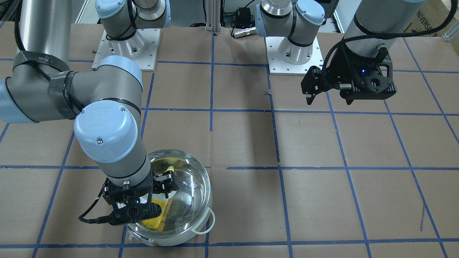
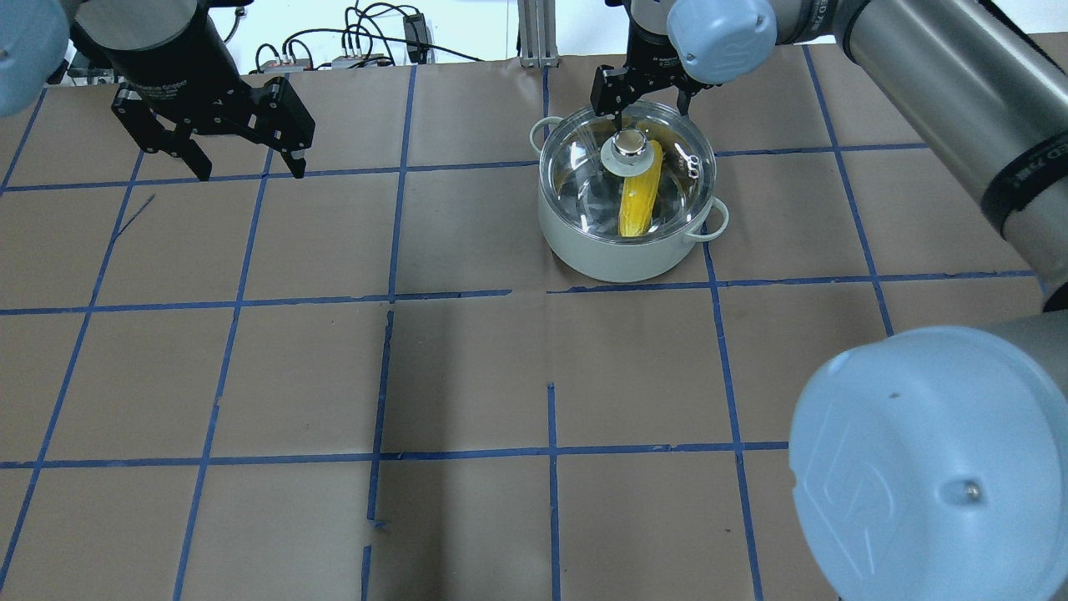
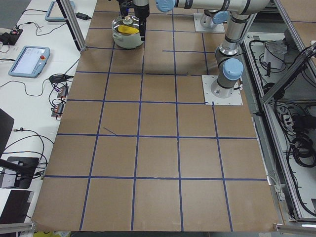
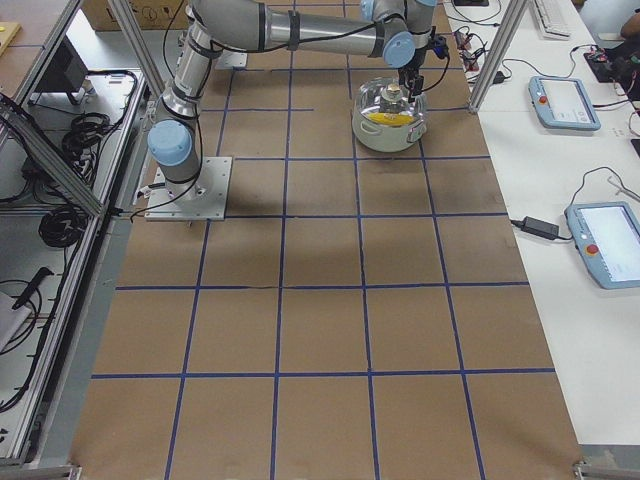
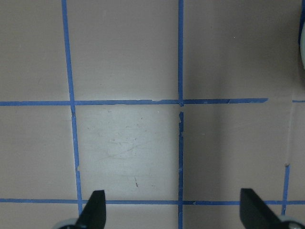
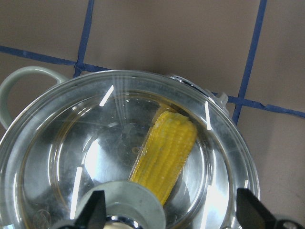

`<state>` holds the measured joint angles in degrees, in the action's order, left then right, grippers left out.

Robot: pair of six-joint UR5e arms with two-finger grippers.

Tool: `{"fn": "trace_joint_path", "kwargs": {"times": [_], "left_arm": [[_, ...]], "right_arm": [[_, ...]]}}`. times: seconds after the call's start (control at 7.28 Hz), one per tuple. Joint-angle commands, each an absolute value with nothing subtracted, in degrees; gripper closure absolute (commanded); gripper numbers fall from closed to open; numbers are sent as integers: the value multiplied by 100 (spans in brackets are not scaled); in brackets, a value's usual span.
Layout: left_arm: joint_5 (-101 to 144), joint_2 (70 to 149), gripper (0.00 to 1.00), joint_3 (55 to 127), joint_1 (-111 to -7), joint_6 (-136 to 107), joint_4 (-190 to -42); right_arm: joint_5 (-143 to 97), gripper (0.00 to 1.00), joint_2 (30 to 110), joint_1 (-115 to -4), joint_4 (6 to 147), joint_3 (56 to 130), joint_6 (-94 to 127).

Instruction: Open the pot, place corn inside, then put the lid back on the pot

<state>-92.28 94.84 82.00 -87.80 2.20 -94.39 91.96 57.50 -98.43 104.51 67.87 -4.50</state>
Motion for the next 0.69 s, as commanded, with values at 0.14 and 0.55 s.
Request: {"fn": "trace_joint_path", "kwargs": {"times": [0.14, 0.55], "left_arm": [[-9229, 9483, 0, 8200, -8780, 220, -9439], [-9237, 9483, 0, 8200, -8780, 220, -9439]], "right_arm": [[9141, 4, 5766, -9835, 10512, 6453, -431], [9114, 8, 6648, -9800, 9768, 6747, -239]]}}
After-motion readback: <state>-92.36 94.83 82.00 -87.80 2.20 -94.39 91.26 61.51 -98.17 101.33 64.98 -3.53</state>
